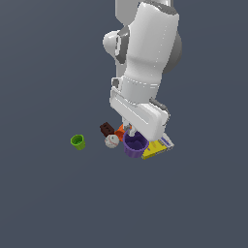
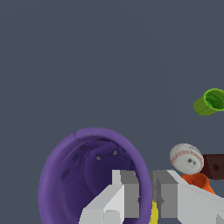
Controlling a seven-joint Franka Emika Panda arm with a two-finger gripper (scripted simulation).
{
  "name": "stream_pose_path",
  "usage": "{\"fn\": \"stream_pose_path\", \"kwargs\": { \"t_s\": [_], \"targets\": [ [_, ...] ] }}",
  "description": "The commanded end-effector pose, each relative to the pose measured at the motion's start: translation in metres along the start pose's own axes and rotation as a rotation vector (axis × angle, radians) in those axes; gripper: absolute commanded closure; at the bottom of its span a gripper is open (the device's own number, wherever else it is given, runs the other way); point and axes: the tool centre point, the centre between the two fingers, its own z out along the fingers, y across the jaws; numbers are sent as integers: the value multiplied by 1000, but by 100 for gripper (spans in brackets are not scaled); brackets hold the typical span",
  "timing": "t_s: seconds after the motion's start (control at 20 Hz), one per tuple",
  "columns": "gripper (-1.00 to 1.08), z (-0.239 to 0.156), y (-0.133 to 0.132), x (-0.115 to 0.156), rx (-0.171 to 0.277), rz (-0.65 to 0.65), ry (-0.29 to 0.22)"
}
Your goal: Pick up a designated object from a clutter of objects.
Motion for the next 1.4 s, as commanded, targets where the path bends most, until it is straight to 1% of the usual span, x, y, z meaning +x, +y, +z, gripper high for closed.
{"fn": "stream_pose_path", "kwargs": {
  "t_s": [0.0, 0.4, 0.7, 1.0, 1.35],
  "targets": [
    [108, -24, -17, -13, 1, 1, 2],
    [108, -95, -72, -57, 1, -1, 0],
    [108, -131, -102, -79, 1, -4, -2],
    [108, -150, -119, -91, 1, -6, -3],
    [108, -157, -125, -95, 1, -6, -3]
  ]
}}
